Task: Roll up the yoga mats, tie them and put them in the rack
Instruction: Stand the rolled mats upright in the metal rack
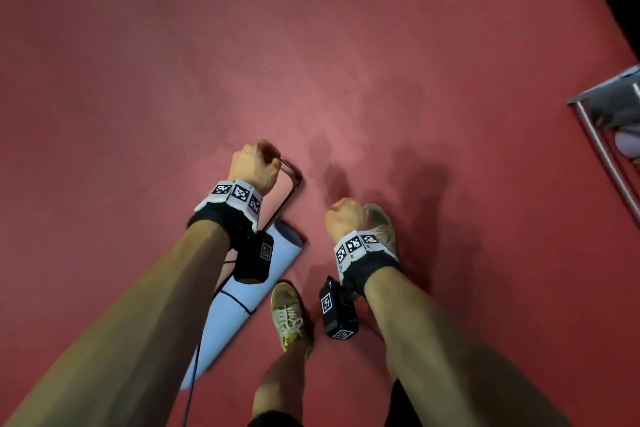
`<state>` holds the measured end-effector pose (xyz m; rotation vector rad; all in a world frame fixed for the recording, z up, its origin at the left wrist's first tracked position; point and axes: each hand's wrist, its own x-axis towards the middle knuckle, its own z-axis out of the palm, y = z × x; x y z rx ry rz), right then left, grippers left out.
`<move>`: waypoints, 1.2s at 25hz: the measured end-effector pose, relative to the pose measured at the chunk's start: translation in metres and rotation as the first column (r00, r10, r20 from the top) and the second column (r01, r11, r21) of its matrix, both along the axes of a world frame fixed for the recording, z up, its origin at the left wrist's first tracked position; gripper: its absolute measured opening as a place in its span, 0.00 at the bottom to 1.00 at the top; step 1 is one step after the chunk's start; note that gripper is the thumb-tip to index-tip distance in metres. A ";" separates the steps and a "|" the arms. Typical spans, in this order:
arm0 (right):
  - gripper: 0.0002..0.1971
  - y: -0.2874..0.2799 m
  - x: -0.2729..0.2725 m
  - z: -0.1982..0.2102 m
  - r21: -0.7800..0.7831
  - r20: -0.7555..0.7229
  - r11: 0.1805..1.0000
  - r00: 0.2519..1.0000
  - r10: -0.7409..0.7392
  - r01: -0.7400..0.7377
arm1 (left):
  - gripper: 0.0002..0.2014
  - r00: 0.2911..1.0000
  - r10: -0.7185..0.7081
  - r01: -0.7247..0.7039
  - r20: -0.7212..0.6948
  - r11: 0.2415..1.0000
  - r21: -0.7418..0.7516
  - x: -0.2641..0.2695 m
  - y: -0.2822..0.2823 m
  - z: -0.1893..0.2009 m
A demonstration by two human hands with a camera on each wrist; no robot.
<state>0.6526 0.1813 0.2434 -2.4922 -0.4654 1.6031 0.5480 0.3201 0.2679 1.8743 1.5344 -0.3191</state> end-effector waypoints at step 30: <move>0.36 -0.014 -0.159 -0.287 -0.042 -0.195 0.923 0.909 0.368 -0.383 | 0.15 0.494 -0.790 0.824 -0.364 0.558 -0.094 -0.047 0.003 -0.255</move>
